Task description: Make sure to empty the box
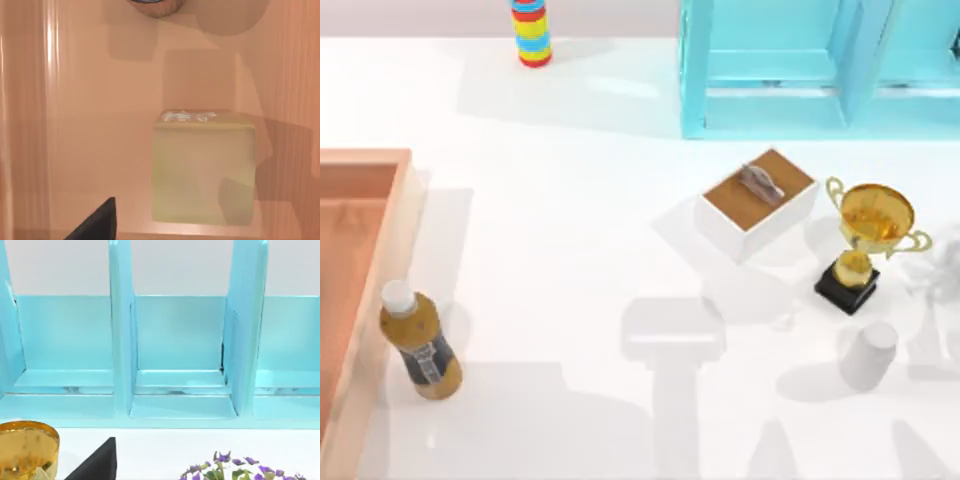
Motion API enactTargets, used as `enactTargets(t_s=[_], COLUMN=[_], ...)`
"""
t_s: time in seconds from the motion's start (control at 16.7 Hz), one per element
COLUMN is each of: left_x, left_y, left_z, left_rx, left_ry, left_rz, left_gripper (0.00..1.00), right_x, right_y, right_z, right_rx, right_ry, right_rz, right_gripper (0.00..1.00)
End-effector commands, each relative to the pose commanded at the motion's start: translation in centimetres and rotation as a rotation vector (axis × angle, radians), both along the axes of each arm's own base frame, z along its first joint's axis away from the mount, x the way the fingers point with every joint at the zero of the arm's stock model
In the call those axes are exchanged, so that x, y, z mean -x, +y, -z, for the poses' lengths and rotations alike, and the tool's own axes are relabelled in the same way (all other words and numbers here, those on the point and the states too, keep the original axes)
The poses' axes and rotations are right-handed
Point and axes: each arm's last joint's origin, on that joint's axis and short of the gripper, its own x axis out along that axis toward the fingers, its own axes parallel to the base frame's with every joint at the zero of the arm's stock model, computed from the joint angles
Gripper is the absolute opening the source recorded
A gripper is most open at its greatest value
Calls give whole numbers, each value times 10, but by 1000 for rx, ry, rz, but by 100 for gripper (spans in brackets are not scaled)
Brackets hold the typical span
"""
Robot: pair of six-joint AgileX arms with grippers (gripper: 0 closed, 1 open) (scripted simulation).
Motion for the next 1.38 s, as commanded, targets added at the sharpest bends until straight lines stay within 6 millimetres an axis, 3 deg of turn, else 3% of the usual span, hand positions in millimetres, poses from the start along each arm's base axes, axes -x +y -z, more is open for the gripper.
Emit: enactTargets(t_s=[0.36, 0.84, 1.38], left_x=[-37, -39, -40], left_y=[26, 27, 27], left_z=[7, 12, 102], left_rx=[70, 76, 74], left_ry=[269, 285, 279], left_rz=[8, 12, 10], left_gripper=[100, 100, 100], right_x=[0, 0, 0], right_y=[0, 0, 0], right_z=[0, 0, 0], right_rx=[0, 0, 0], right_ry=[0, 0, 0], right_rz=[0, 0, 0], right_gripper=[100, 100, 100])
